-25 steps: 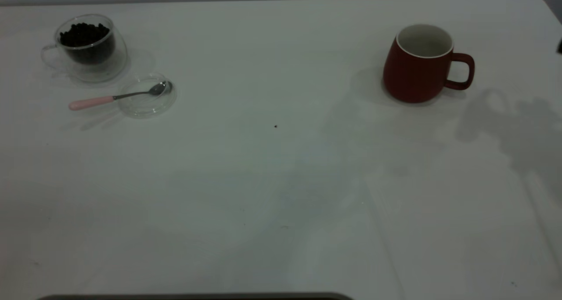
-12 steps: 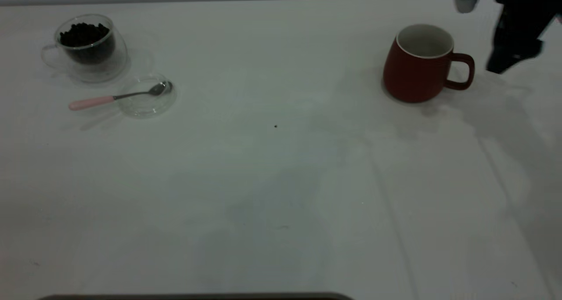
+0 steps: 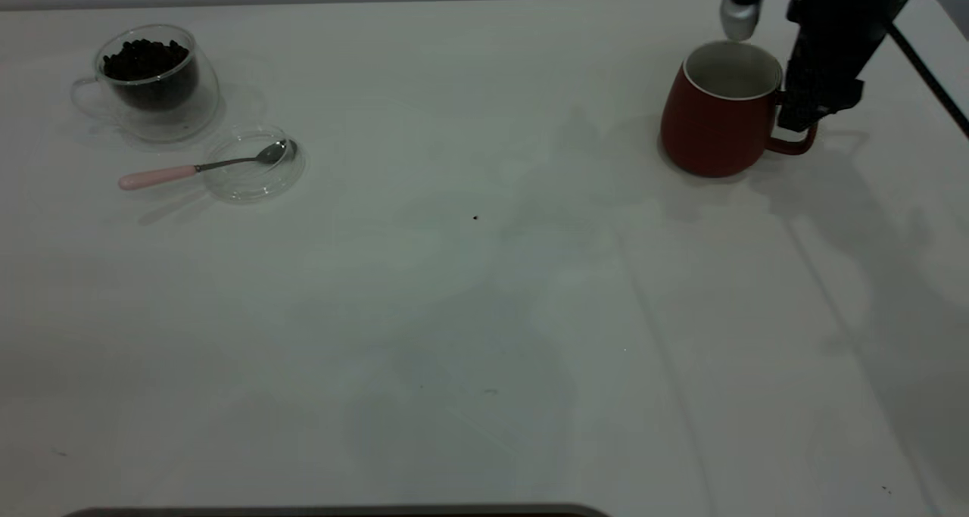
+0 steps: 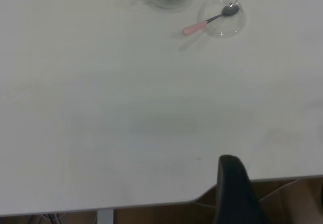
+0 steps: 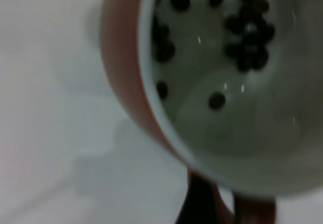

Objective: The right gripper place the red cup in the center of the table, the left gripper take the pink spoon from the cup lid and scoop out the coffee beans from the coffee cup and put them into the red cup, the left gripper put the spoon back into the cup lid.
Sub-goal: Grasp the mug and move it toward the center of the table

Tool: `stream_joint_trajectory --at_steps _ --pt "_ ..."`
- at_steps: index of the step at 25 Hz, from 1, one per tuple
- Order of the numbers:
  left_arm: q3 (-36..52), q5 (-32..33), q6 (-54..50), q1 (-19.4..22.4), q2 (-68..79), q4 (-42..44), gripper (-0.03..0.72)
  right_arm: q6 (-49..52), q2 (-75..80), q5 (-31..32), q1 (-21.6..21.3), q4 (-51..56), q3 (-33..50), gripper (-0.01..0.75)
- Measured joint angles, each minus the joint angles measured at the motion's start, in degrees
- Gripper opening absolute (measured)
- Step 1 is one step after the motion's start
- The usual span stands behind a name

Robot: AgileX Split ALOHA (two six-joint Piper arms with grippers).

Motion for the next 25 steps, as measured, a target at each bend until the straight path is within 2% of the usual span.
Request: stream_joint_trajectory --at_steps 8,19,25 --pt "0.00 0.07 0.00 0.00 0.00 0.00 0.463 -0.16 1.55 -2.26 5.53 1.68 -0.12 0.656" --pt "0.00 0.07 0.00 0.00 0.00 0.00 0.463 -0.16 2.02 -6.65 18.23 14.11 -0.19 0.639" --pt "0.00 0.07 0.00 0.00 0.00 0.00 0.463 -0.16 2.02 -11.26 24.92 22.67 -0.19 0.623"
